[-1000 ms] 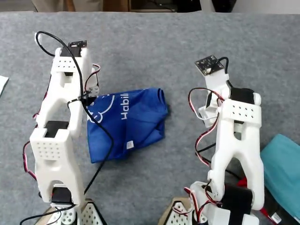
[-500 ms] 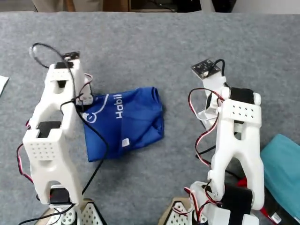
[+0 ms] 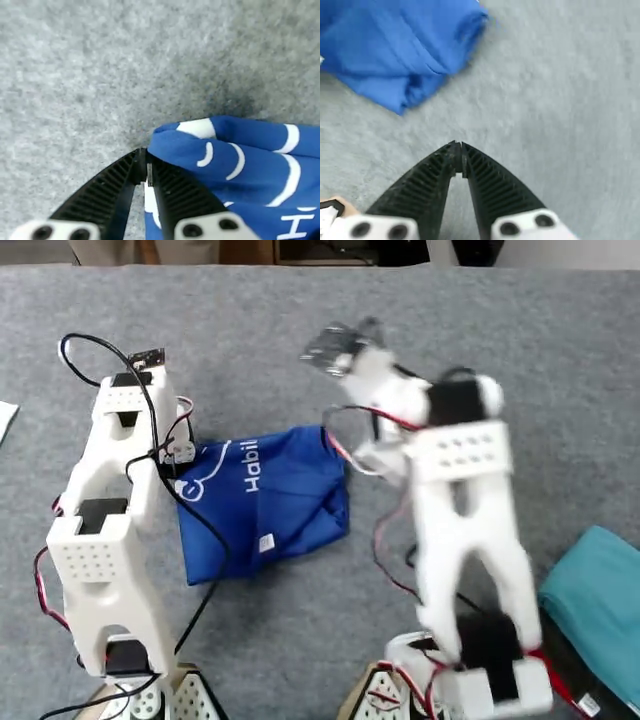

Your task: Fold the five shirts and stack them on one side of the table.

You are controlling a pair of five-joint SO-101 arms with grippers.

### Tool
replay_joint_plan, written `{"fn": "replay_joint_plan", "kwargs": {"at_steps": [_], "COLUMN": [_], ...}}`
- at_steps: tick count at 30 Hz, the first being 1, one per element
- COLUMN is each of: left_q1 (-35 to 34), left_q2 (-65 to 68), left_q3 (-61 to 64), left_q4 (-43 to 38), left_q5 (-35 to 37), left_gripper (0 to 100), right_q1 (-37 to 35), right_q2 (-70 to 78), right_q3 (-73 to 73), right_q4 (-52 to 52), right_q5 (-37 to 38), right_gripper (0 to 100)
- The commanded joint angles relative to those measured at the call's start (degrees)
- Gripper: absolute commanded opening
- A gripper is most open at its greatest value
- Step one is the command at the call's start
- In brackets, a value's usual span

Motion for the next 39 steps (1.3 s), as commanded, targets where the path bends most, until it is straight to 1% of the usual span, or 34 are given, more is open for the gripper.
{"fn": "replay_joint_plan", "kwargs": {"at_steps": [1, 4, 7, 11, 13, 16, 19, 22, 27, 29, 33, 39], "left_q1": [-4.4, -6.8, -11.3, -17.9, -21.5, -24.7, -25.0, -25.0, -24.9, -23.7, -23.6, -23.6], "left_q2": [-5.6, -10.8, -15.7, -19.9, -20.4, -20.4, -20.9, -20.4, -20.4, -20.1, -19.9, -19.9], "left_q3": [-2.6, -1.8, 1.0, 7.0, 12.3, 22.2, 26.6, 26.2, 26.0, 26.5, 27.3, 27.3], "left_q4": [3.1, 4.4, 3.9, 2.0, -1.1, -9.4, -15.6, -17.8, -18.4, -19.3, -20.0, -20.0], "left_q5": [-1.0, -1.2, -1.7, -3.3, -3.8, -4.8, -4.8, -4.5, -4.5, -3.5, -3.4, -3.5], "left_gripper": [2, 2, 2, 2, 2, 2, 2, 2, 2, 2, 2, 2], "right_q1": [-6.0, -10.8, -15.7, -21.3, -23.7, -25.8, -26.5, -26.3, -26.2, -26.0, -24.2, -21.2], "right_q2": [9.8, 21.0, 31.6, 41.7, 45.1, 48.9, 51.0, 52.0, 52.4, 52.4, 52.4, 52.1], "right_q3": [-14.5, -26.5, -37.8, -46.7, -48.3, -49.3, -49.3, -49.0, -47.3, -45.5, -41.5, -37.1], "right_q4": [2.7, 5.7, 8.0, 8.1, 8.1, 8.1, 8.1, 8.1, 8.1, 8.0, 8.0, 8.1], "right_q5": [-1.8, -2.8, -4.0, -4.0, -4.0, -4.0, -4.0, -4.0, -3.6, -3.5, -2.0, -1.7], "right_gripper": [0.5, 0.5, 0.5, 0.5, 0.5, 0.5, 0.5, 0.5, 0.5, 0.5, 0.5, 0.5]}}
